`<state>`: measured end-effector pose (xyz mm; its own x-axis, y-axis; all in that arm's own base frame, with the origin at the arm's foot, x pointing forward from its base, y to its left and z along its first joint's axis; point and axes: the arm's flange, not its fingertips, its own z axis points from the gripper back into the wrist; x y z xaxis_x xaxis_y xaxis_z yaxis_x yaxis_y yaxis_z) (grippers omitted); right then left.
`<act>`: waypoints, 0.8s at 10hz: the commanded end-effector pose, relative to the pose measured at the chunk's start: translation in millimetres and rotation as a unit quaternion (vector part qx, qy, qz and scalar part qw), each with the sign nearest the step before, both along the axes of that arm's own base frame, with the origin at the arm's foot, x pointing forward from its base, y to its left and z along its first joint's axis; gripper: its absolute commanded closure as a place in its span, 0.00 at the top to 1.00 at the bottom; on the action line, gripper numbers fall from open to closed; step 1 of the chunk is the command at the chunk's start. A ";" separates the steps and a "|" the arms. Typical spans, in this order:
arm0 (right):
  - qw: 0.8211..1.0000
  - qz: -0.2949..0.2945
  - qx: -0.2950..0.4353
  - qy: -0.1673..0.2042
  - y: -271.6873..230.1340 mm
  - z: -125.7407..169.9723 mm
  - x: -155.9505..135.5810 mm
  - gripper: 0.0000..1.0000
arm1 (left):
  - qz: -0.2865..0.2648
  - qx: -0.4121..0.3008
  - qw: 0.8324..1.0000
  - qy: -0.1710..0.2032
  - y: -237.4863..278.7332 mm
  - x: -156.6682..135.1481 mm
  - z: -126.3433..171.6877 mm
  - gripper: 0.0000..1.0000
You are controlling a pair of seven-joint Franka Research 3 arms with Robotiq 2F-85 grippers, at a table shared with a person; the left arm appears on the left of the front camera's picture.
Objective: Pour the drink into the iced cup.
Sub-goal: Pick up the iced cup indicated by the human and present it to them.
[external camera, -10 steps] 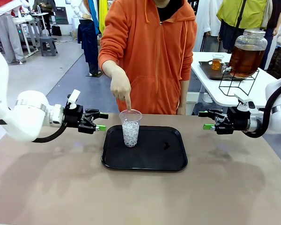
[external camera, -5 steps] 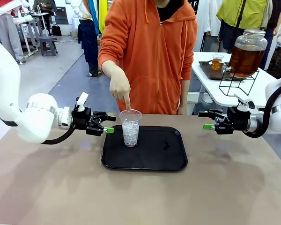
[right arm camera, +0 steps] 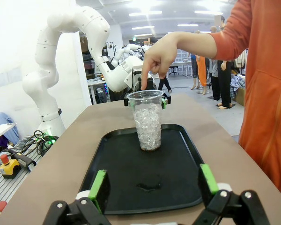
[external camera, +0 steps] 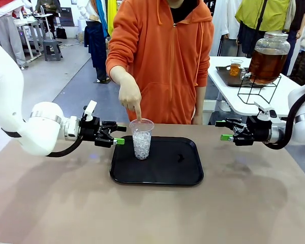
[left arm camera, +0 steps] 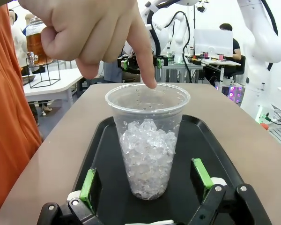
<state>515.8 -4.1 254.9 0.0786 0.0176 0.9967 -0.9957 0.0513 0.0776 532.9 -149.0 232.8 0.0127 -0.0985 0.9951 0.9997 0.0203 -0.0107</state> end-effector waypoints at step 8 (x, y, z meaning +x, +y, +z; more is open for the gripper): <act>1.000 -0.001 0.002 0.001 1.5 3.3 1.1 1.00 | 0.006 0.006 1.000 0.013 -27.4 13.0 -9.1 1.00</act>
<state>515.8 -4.1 254.9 0.0786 0.0177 0.9967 -0.9957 0.0513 0.0776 540.1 -168.2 224.0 0.0160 -0.1143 0.9933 0.9999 0.0069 -0.0153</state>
